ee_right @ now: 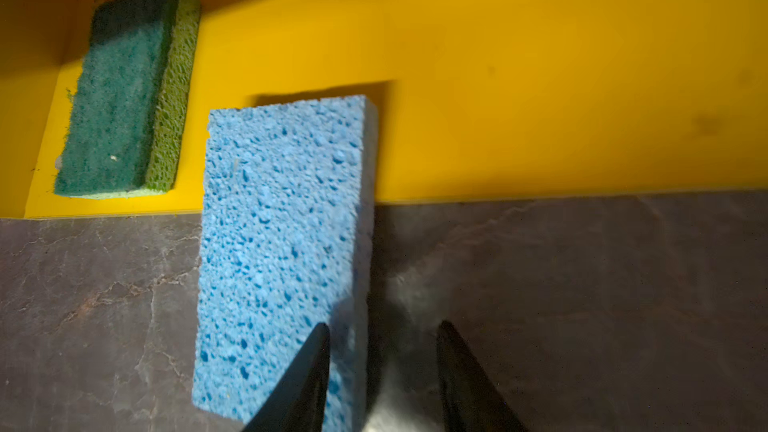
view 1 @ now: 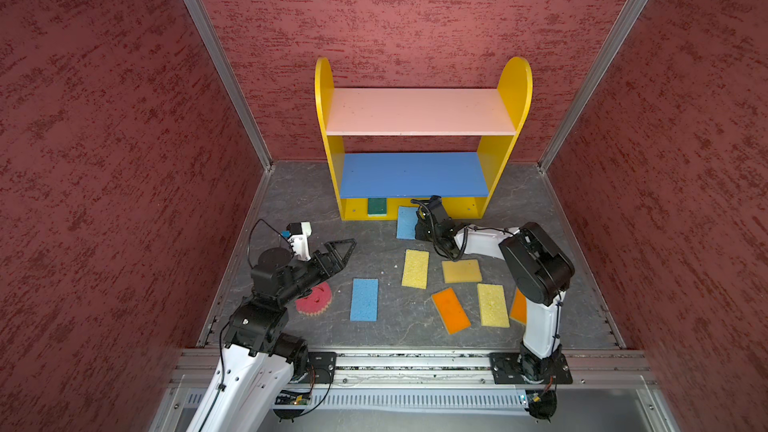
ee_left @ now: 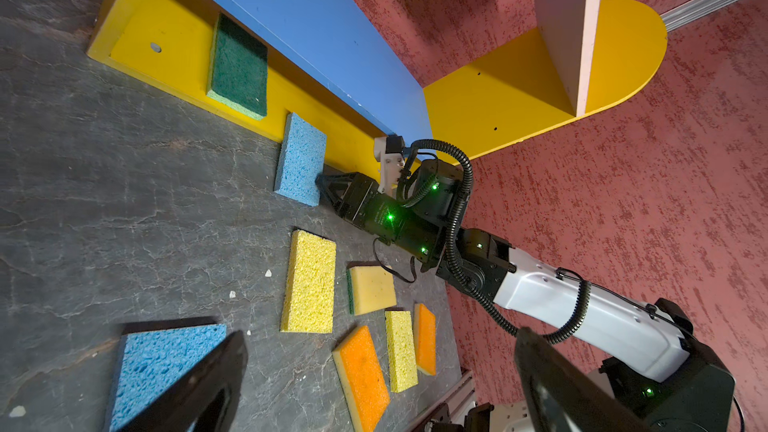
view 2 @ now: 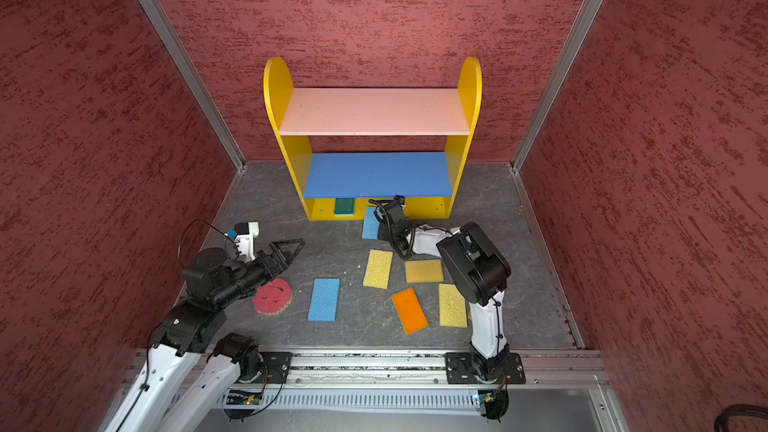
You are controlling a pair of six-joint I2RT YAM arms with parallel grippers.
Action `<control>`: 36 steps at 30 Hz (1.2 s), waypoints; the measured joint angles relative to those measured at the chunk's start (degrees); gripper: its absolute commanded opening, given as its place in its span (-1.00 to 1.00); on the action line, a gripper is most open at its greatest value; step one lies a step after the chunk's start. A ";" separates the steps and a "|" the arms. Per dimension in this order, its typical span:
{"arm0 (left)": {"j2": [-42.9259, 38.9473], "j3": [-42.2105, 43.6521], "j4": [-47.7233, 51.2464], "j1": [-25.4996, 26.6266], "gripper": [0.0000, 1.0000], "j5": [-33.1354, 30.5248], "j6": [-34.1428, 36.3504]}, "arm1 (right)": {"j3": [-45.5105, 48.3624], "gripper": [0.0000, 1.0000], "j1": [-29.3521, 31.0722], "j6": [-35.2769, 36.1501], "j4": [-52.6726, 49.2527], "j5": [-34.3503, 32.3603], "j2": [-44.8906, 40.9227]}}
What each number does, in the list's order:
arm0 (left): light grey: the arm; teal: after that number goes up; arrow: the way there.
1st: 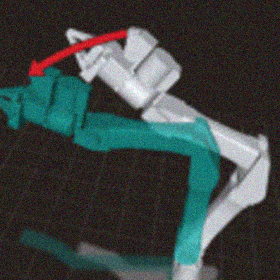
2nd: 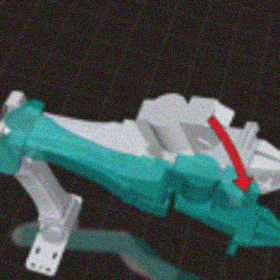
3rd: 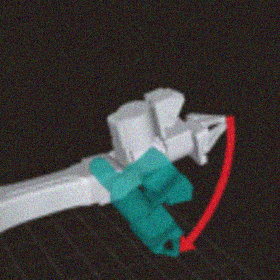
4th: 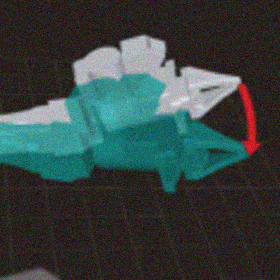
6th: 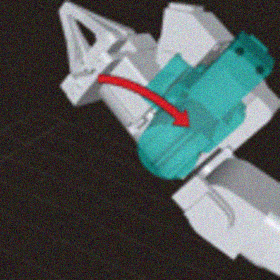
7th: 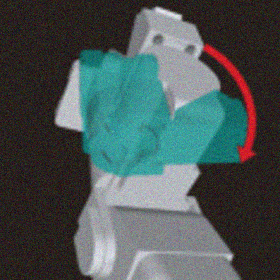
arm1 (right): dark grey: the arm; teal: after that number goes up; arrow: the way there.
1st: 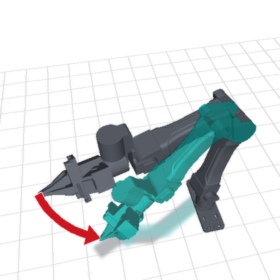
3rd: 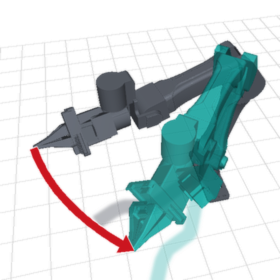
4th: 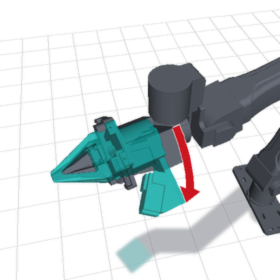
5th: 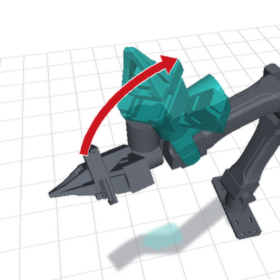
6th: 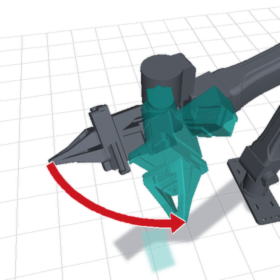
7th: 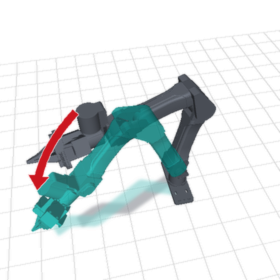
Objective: Place and organize the cleaning sponges onto the shelf
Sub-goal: 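Lower the blue sponge upright beside the green sponge against the shelf front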
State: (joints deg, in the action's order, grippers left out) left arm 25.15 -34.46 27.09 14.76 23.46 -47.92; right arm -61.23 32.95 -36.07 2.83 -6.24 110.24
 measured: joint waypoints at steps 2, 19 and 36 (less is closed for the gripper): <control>-1.84 -0.07 1.49 0.00 0.99 -0.46 0.04 | 3.34 -0.24 0.13 -0.76 1.68 0.35 -2.91; -0.63 -0.07 5.09 -0.74 0.99 -2.97 0.85 | 9.55 -1.00 4.83 -7.98 19.04 10.21 1.49; 5.95 1.07 1.46 -4.31 0.99 -0.07 1.33 | 8.50 -1.00 1.51 -10.08 29.49 4.00 6.64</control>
State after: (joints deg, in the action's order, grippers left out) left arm 31.09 -33.39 28.56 10.46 23.40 -46.59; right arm -52.73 34.46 -46.15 32.32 -2.24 116.88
